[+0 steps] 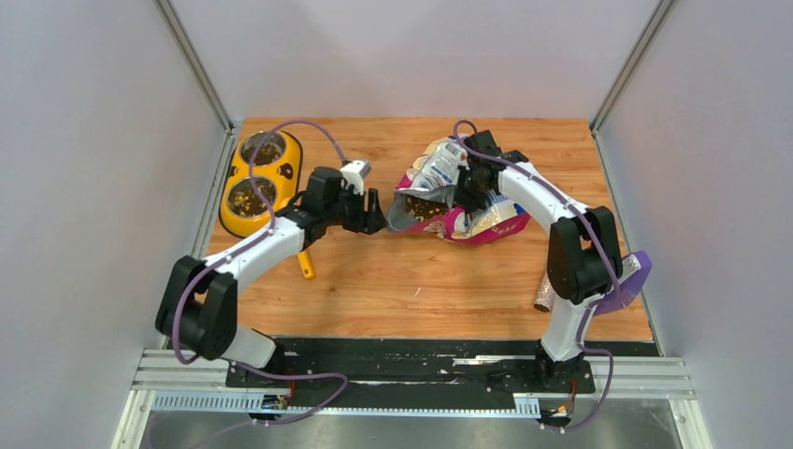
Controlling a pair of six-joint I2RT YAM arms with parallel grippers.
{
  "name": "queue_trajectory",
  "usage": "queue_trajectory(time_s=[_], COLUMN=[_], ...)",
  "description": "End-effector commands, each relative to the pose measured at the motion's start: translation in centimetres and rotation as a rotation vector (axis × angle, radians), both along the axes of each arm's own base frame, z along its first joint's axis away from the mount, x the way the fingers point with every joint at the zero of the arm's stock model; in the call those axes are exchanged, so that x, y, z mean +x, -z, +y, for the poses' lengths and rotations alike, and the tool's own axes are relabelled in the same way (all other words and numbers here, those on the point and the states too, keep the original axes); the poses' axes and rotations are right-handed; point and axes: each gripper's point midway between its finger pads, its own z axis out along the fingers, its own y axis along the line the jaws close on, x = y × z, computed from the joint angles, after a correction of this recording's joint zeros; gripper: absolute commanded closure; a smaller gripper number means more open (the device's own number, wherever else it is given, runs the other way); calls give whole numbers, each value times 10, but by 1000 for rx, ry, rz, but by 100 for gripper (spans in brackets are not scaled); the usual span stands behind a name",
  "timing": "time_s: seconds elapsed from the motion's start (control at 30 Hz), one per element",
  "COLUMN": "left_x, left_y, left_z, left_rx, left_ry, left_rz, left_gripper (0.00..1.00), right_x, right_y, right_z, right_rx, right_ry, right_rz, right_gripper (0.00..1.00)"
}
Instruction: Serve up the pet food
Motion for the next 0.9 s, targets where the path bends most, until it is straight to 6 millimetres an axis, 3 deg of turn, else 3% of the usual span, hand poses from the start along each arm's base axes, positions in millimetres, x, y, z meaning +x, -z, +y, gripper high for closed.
queue_trajectory(time_s=[0.0, 0.03, 0.23, 0.5, 0.73, 0.87], left_x=[30, 35, 81, 102, 110, 113], left_y=[-26, -16, -3, -5, -7, -23], left_z=[-47, -49, -50, -56, -68, -73], left_rx=[-68, -64, -52, -115, -215, -269], left_ry=[119, 111, -44, -121, -133, -139], left_rz=[-173, -159, -183, -193, -209, -215], left_gripper=[33, 34, 35, 40, 77, 100], right_x=[9, 9, 6, -2, -12, -18], right_y=[-42, -44, -57, -64, -70, -81], right_z=[8, 9, 15, 12, 11, 16], right_rx=[63, 67, 74, 61, 61, 81], right_ry=[-20, -24, -56, -87, -135, -196], right_rz=[-124, -127, -163, -186, -203, -231], right_gripper=[100, 100, 100, 100, 100, 100])
